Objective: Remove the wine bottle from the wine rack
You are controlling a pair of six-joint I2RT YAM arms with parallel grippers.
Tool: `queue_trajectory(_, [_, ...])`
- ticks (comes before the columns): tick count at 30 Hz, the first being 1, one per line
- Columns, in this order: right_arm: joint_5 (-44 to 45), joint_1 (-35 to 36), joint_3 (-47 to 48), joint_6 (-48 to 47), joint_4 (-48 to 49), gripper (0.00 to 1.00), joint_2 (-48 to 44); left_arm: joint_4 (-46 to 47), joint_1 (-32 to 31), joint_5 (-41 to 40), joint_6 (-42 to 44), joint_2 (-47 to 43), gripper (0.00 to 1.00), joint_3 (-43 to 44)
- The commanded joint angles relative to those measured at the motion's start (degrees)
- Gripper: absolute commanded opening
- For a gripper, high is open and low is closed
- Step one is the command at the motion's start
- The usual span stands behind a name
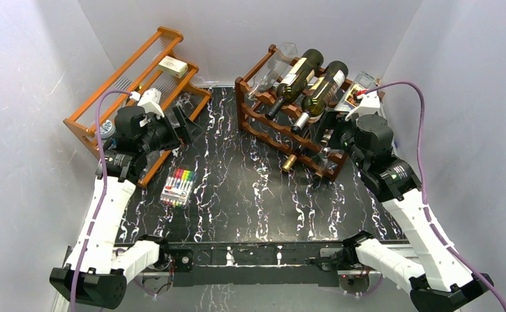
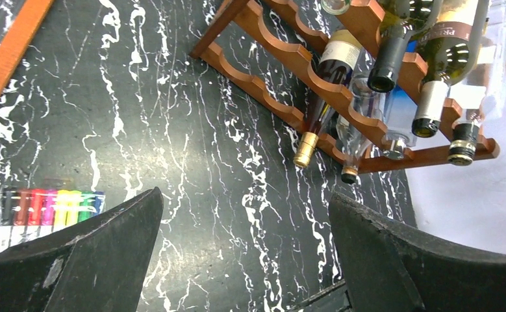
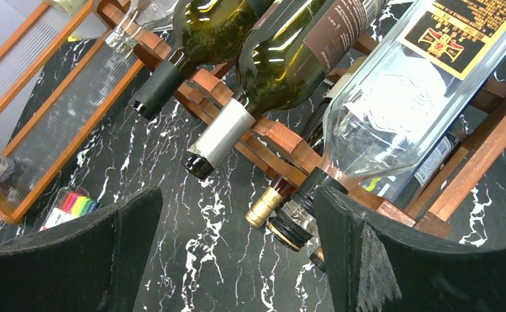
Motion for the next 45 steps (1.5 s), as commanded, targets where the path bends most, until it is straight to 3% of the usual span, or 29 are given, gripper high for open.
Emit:
queue_trajectory(1, [2.0,-0.4,4.0,2.4,0.9,0.98,-0.4,1.9,0.6,4.7,-1.8,-2.1,0.98,-0.8])
queue_trajectory(9, [6.8,-0.5,10.3,1.9,-1.5,0.98,1.4,2.5,0.8,6.6,-1.8,-2.8,0.98,-2.0])
queue_trajectory(14, [4.4,-0.5,12.1,-0.4,-0.7,0.98,1.6,2.6,0.8,9.0,-2.1,-1.4,0.98,-0.8])
queue_trajectory(23, [21.2,-0.6,23.8,0.2,-15.5,0.98,12.5,2.9,-1.7,9.5,-2.9,1.2,0.98,-0.5])
queue_trajectory(30, [31.6,-2.2,29.4,-1.4,-17.7,0.98,18.7,2.8,-2.7,7.8,-3.3,-0.4,0.98,-2.3])
queue_trajectory(35, [27.0,-9.3,32.7,-0.9,-18.5,0.98,22.7,2.1,-2.7,7.6,-2.5,-1.1,0.98,-1.2])
queue_trajectory(40, [12.0,-19.3,34.8,1.6,-18.4,0.98,26.0,1.8,-2.7,7.4,-2.1,-1.1,0.98,-1.5])
queue_trajectory(45, [7.2,-20.8,35.2,3.9,-17.2,0.98,28.7,1.7,-2.7,7.2,-1.7,-1.4,0.98,-1.7])
